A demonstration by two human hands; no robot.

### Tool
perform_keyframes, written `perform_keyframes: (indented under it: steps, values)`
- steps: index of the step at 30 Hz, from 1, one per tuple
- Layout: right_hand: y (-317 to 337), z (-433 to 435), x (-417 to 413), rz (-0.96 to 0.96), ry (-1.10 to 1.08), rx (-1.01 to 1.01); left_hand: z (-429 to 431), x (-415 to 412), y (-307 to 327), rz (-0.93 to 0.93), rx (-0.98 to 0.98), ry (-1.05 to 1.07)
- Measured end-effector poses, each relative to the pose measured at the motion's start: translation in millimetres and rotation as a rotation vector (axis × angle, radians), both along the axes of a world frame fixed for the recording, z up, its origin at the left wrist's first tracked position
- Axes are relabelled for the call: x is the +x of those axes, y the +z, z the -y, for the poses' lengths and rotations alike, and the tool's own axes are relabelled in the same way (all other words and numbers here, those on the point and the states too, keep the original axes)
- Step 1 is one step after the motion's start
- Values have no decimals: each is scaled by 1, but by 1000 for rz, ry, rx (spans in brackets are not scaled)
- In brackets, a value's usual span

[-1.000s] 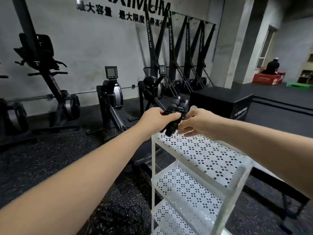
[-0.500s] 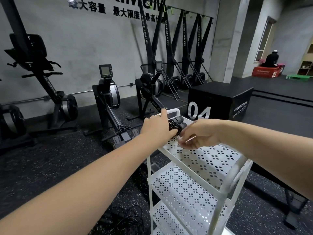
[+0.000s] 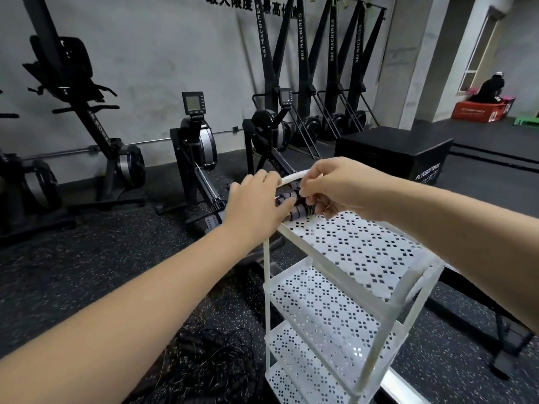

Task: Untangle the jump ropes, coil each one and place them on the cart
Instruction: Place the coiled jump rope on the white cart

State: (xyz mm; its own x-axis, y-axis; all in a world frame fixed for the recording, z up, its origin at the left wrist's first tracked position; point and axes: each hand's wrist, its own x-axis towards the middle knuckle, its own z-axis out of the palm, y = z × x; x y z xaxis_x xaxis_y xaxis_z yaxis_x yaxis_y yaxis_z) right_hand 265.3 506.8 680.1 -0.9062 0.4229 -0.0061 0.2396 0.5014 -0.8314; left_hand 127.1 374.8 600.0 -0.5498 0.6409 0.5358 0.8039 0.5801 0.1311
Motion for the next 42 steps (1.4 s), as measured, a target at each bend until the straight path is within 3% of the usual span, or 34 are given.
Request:
perform_keyframes:
  steps: [5,10,14,17,22,27,35,42]
  values:
    - [-3,70,-10,3,171,95,57,-10,-13,165,27,31]
    - [-40,146,-21,56,335,134,128,-19,-67,426,-1,148]
    - [-110,190,-36,114,381,167,175,-24,-129,684,-39,205]
    - [-175,204,-55,181,375,185,197,-44,-184,765,-138,246]
    - [-290,200,-94,305,367,131,223,-72,-289,921,-133,347]
    - [-393,188,-128,412,389,22,234,-90,-385,1021,-198,389]
    - [-535,175,-177,564,429,7,237,-119,-524,1135,-241,415]
    - [-644,177,-198,644,466,21,235,-128,-630,1078,-413,330]
